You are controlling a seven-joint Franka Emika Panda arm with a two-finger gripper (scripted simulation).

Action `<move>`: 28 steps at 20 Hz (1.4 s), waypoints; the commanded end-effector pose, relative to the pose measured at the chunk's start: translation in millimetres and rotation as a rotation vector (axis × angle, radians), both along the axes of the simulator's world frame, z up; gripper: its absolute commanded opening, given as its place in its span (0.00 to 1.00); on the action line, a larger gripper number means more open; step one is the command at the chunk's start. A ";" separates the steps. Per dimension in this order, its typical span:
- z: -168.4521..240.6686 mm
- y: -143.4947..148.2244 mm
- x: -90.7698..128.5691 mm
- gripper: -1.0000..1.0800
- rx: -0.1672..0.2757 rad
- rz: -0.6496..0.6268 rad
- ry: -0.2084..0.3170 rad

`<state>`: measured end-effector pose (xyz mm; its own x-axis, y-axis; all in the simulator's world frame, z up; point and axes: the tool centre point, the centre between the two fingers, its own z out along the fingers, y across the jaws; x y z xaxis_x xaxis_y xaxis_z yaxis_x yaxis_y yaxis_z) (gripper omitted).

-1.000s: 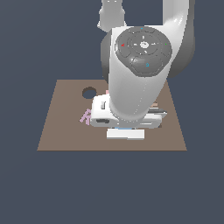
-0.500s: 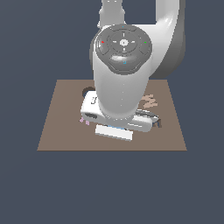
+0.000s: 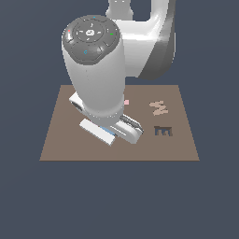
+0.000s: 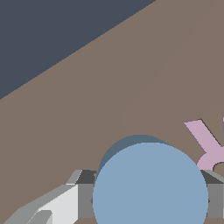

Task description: Insert a designated object into the corresponding slot on a board.

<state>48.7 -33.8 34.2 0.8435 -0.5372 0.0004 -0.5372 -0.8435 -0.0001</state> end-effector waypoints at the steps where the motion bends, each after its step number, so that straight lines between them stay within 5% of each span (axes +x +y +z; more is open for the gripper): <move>1: 1.1 -13.7 -9.5 0.00 0.000 -0.118 -0.001; 15: 5.0 -59.8 -87.6 0.00 0.000 -0.762 0.000; 28: 6.5 -60.6 -125.9 0.00 0.001 -1.029 0.001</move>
<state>-74.7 -94.6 40.2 -0.0057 -1.0000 -0.0006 -1.0000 0.0057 0.0012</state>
